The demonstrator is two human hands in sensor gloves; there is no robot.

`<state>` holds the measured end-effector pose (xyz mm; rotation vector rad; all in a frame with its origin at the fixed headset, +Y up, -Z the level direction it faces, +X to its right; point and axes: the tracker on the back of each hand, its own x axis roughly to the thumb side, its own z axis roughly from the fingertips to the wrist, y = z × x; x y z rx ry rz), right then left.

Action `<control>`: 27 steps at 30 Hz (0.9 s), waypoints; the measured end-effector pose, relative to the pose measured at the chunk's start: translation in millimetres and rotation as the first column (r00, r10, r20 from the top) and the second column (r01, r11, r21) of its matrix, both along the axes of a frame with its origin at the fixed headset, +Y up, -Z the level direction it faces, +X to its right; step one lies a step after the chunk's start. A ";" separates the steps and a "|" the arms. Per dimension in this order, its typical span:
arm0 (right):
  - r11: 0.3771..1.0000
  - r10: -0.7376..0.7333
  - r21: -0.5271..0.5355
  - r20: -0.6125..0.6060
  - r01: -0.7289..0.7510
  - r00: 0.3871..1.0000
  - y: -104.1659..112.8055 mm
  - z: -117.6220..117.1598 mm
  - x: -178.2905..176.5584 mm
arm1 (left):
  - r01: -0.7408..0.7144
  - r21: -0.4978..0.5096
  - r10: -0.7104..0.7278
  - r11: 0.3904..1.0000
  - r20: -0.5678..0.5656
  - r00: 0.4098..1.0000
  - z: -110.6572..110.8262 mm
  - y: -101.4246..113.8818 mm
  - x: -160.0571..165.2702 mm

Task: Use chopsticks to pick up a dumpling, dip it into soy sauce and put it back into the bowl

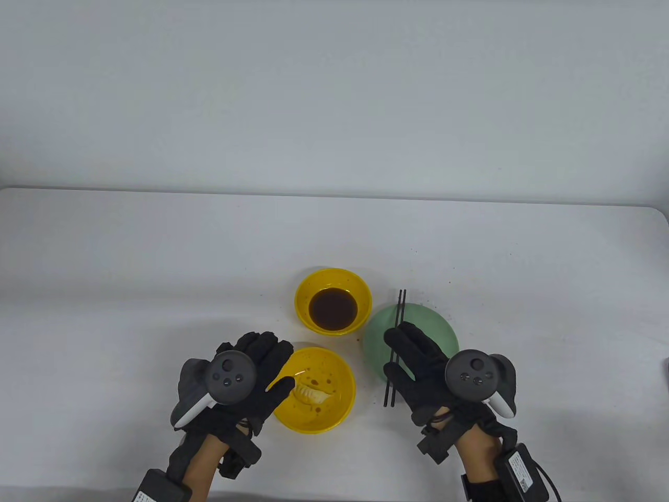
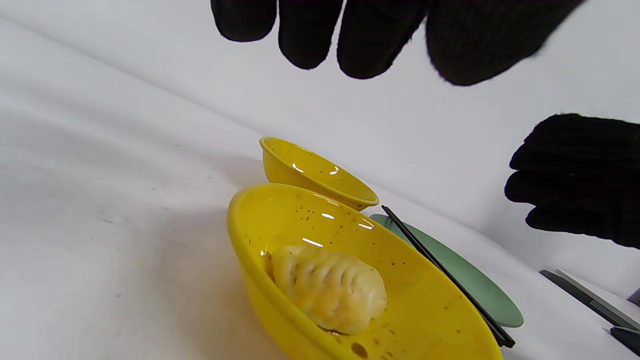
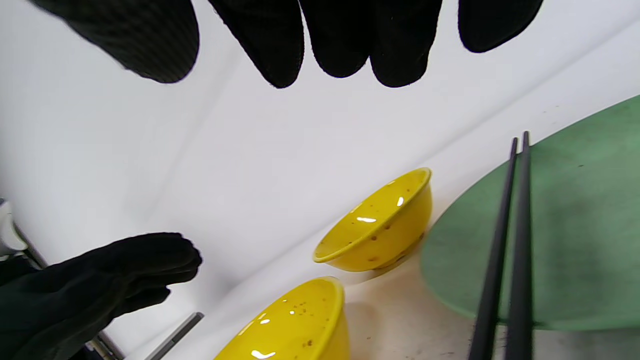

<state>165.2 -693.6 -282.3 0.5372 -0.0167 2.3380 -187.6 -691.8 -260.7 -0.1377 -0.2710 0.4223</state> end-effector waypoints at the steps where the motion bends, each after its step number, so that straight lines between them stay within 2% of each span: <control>1: 1.000 0.015 -0.004 0.010 -0.015 1.000 -1.1 -2.7 0.6 | 0.001 0.001 -0.001 1.000 0.001 1.000 0.0 0.1 0.2; 4: 0.980 0.200 -0.015 0.085 -0.199 0.976 -13.7 -21.1 2.7 | 0.005 0.002 -0.005 1.000 0.000 1.000 0.0 -0.2 0.4; 7: 0.915 0.404 -0.040 0.110 -0.402 0.908 -31.7 -34.0 0.2 | 0.013 -0.014 -0.013 1.000 -0.002 1.000 -1.2 -3.2 0.2; 11: 0.875 0.483 -0.020 0.106 -0.484 0.869 -40.8 -33.9 -9.4 | 0.020 -0.025 -0.020 0.999 -0.003 1.000 -1.6 -4.1 -0.2; 17: 0.762 0.645 0.001 0.089 -0.647 0.759 -54.3 -32.9 -26.3 | 0.025 -0.026 -0.025 0.999 -0.005 1.000 -1.2 -4.5 -0.1; 27: 0.625 0.774 0.025 0.111 -0.780 0.623 -63.4 -32.3 -35.2 | 0.031 -0.030 -0.031 0.999 -0.004 1.000 -0.9 -4.2 0.2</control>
